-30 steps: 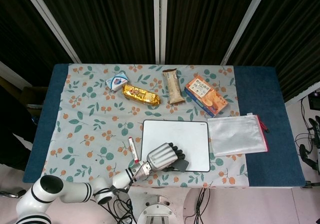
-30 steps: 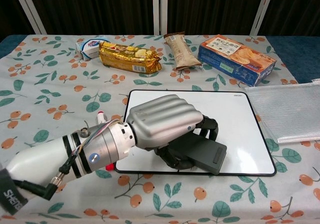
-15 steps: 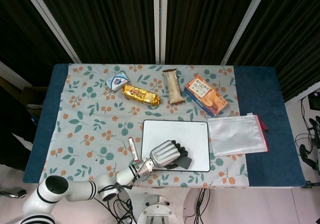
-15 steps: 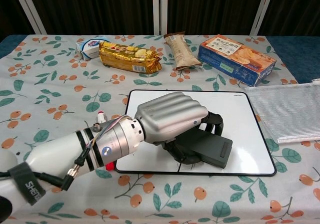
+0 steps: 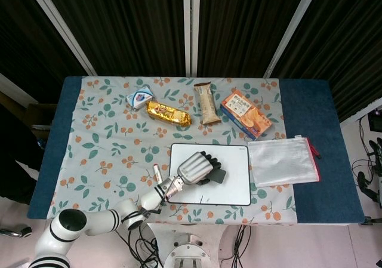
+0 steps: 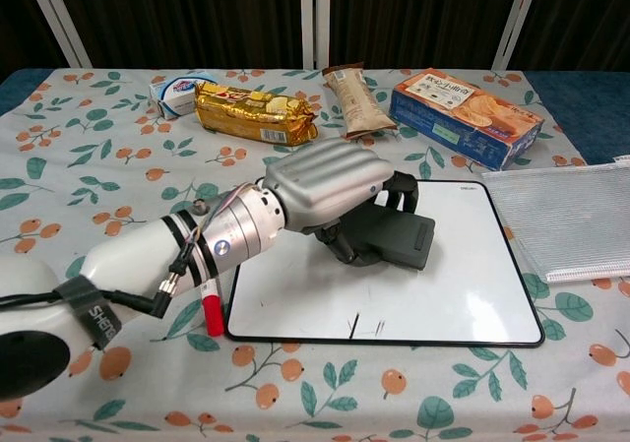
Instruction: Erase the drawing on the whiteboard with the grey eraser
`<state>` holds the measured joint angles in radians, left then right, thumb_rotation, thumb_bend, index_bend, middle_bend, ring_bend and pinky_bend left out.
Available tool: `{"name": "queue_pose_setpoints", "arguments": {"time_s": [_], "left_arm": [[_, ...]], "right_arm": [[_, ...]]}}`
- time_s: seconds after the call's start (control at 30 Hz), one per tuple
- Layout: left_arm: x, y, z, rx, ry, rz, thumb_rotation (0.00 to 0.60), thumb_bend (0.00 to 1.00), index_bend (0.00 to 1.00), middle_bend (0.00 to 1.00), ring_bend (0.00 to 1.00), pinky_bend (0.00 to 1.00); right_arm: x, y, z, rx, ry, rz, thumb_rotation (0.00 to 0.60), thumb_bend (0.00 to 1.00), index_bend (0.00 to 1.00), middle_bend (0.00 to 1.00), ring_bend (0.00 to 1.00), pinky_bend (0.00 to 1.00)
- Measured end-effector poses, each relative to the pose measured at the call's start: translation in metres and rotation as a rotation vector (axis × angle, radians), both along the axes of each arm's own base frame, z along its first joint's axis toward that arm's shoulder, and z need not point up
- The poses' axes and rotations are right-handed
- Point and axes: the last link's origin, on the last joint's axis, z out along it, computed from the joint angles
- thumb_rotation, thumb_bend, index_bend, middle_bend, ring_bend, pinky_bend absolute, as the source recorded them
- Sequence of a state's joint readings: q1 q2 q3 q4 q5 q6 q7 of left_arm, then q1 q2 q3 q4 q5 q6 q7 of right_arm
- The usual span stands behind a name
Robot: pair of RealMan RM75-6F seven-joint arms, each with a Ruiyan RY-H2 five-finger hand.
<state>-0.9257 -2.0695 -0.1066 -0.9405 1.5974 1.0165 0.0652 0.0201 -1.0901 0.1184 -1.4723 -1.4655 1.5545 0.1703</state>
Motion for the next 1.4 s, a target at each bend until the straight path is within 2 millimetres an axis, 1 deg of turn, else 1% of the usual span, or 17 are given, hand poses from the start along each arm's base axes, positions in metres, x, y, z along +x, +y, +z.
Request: {"name": "queue_pose_setpoints", "arguments": {"time_s": [0.07,0.17,0.33,0.5,0.6,0.77,0.97,1.13,1.4], "left_arm": [[-0.001,-0.001,0.004,0.001,-0.012,0.000,0.600,0.42,0.72,0.63,0.59,0.51],[-0.002,-0.007,0.011,-0.017,-0.033,0.001,0.600,0.42,0.72,0.63,0.59,0.51],[-0.008,-0.031,0.025,-0.071,-0.038,-0.021,0.600,0.42,0.72,0.63,0.59,0.51],[-0.024,-0.051,0.036,-0.093,0.024,-0.053,0.600,0.42,0.72,0.63,0.59,0.51],[-0.031,-0.059,0.039,-0.103,0.053,-0.065,0.600,0.42,0.72,0.63,0.59,0.51],[-0.036,-0.059,0.041,-0.093,0.088,-0.086,0.600,0.42,0.72,0.63,0.59,0.51],[-0.045,-0.048,0.046,-0.055,0.129,-0.084,0.600,0.42,0.72,0.64,0.59,0.51],[-0.057,-0.040,0.055,-0.032,0.160,-0.067,0.600,0.42,0.72,0.64,0.59,0.51],[-0.062,-0.048,0.056,-0.052,0.167,-0.071,0.600,0.42,0.72,0.64,0.59,0.51]], "right_arm": [[0.000,0.000,-0.001,0.002,-0.001,0.001,0.600,0.39,0.00,0.00,0.00,0.00],[0.000,-0.001,-0.002,0.006,-0.001,0.003,0.600,0.39,0.00,0.00,0.00,0.00],[0.002,-0.001,-0.003,0.009,0.000,0.010,0.600,0.39,0.00,0.00,0.00,0.00],[0.003,0.000,-0.002,0.008,0.002,0.016,0.600,0.39,0.00,0.00,0.00,0.00],[0.004,0.000,-0.002,0.009,0.003,0.017,0.600,0.39,0.00,0.00,0.00,0.00],[0.006,0.000,-0.003,0.013,0.005,0.021,0.600,0.39,0.00,0.00,0.00,0.00],[0.007,0.000,-0.003,0.013,0.009,0.022,0.600,0.39,0.00,0.00,0.00,0.00],[0.007,0.000,-0.003,0.014,0.008,0.019,0.600,0.39,0.00,0.00,0.00,0.00],[0.007,0.000,-0.007,0.022,0.009,0.019,0.600,0.39,0.00,0.00,0.00,0.00]]}}
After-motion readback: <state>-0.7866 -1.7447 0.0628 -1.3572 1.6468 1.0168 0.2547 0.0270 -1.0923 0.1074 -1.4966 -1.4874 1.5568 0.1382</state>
